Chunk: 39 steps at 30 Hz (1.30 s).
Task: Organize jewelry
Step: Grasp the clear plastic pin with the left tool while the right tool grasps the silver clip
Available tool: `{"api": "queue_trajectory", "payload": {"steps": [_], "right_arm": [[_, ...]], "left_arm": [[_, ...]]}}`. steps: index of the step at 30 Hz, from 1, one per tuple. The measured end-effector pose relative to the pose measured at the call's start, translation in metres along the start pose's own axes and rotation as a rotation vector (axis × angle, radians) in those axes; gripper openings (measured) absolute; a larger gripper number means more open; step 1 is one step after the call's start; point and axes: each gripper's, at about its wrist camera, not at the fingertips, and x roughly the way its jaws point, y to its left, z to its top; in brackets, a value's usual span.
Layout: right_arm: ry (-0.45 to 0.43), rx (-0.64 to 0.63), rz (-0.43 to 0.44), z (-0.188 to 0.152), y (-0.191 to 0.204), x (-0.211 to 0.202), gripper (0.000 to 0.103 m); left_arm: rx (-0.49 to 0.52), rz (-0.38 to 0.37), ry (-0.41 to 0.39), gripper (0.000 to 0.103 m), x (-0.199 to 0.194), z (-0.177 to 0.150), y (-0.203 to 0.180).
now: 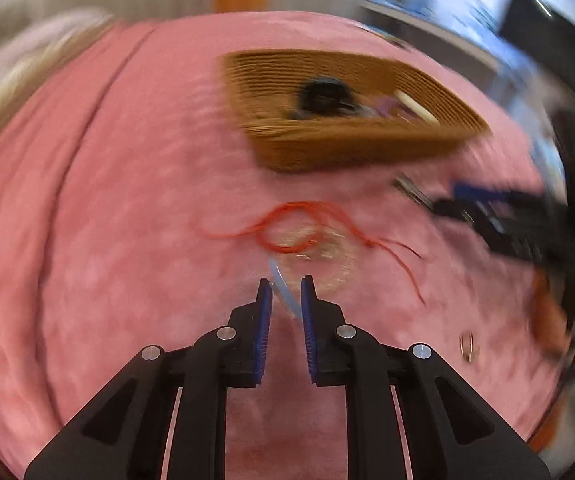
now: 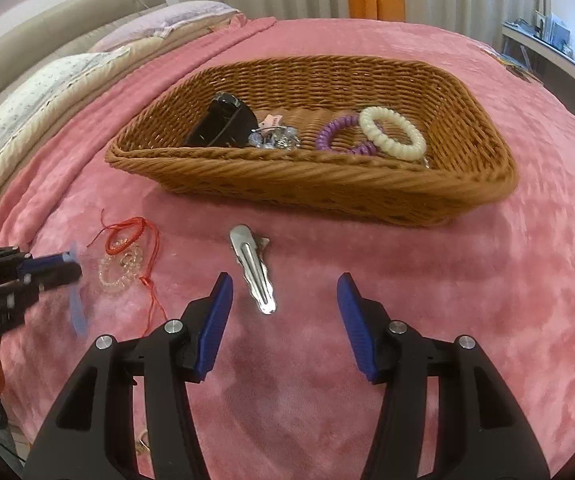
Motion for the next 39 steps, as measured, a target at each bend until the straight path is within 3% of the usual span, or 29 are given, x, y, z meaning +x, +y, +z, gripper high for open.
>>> {"api": "queue_trajectory", "payload": {"steps": [4, 6, 7, 8, 12, 15, 19, 21, 23, 24, 31, 39], "right_arm": [[0.019, -0.031, -0.018, 0.008, 0.01, 0.011, 0.051], [0.041, -0.053, -0.031, 0.012, 0.015, 0.02, 0.046], [0.05, -0.064, -0.04, 0.013, 0.017, 0.023, 0.04], [0.049, -0.079, -0.049, 0.013, 0.019, 0.024, 0.037], [0.032, -0.107, -0.062, 0.007, 0.024, 0.018, 0.016], [0.028, -0.081, -0.079, 0.0, 0.022, 0.012, 0.014], [0.016, -0.025, -0.102, -0.012, 0.015, 0.0, 0.014], [0.006, -0.012, -0.109, -0.019, 0.013, -0.006, 0.014], [-0.002, 0.005, -0.107, -0.028, 0.008, -0.013, 0.014], [-0.005, 0.014, -0.104, -0.03, 0.006, -0.015, 0.014], [-0.03, 0.07, -0.12, -0.053, -0.012, -0.036, 0.014], [-0.055, 0.069, -0.18, -0.075, -0.021, -0.055, 0.014]], "left_arm": [[0.155, 0.052, 0.012, 0.019, 0.014, -0.003, -0.029], [0.14, 0.034, -0.002, 0.038, 0.012, -0.008, -0.03], [0.112, 0.022, -0.01, 0.056, 0.009, -0.01, -0.027], [0.087, 0.022, -0.019, 0.06, 0.007, -0.013, -0.023], [-0.042, -0.004, -0.052, 0.06, -0.002, -0.032, -0.008], [-0.105, 0.029, -0.061, 0.06, -0.001, -0.036, -0.007], [-0.206, 0.084, -0.06, 0.057, 0.004, -0.038, -0.009], [-0.203, 0.136, -0.07, 0.05, 0.004, -0.039, -0.014], [-0.2, 0.135, -0.084, 0.018, 0.001, -0.041, -0.014], [-0.198, 0.122, -0.096, 0.011, -0.001, -0.041, -0.014], [-0.158, 0.042, -0.138, 0.01, -0.008, -0.046, -0.034], [-0.148, 0.092, -0.15, 0.01, -0.005, -0.055, -0.068]]}}
